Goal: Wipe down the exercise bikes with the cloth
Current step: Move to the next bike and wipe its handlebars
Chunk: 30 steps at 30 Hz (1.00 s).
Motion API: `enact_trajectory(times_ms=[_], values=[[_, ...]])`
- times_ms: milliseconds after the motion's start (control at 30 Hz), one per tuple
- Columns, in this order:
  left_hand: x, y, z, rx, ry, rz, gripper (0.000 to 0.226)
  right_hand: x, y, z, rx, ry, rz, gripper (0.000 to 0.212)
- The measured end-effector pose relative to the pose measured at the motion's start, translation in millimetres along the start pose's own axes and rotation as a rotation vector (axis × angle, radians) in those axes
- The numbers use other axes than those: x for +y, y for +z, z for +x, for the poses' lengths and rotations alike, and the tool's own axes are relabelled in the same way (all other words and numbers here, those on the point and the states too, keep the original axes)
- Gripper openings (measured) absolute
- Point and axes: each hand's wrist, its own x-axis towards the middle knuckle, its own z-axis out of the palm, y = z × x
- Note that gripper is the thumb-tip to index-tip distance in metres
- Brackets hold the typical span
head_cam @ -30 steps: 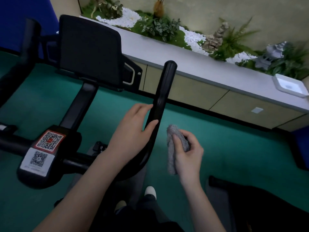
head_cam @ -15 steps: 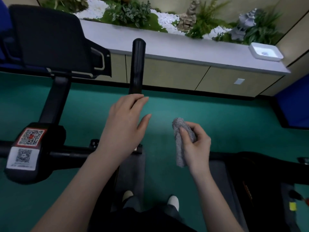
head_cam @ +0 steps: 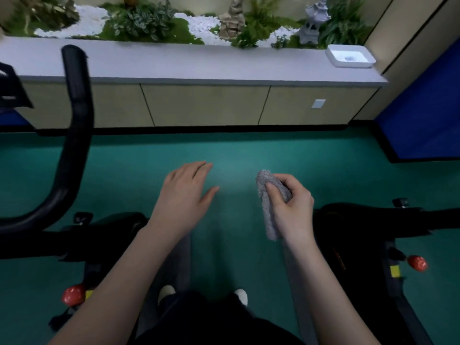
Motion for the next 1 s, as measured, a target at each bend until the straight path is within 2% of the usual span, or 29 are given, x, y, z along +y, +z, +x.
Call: enact_trajectory(times_ms=[133,433,633,1000], values=[[37,33,4,-0.103,-0.014,0.02,0.053,24,-47,7,0.043,0.02,-0.01,0.011],[82,70,18,-0.192,0.0,0.076,0.058,69,-101,21,0.113,0.118,0.012,0.011],[75,82,45,-0.235,-0.043,0.096,0.059,79,-89,54,0.044,0.14,-0.011,0.01],[28,110,165,-0.305,-0.155,-0.07,0.064,70,-23,188,-0.122,0.096,-0.076,0.011]])
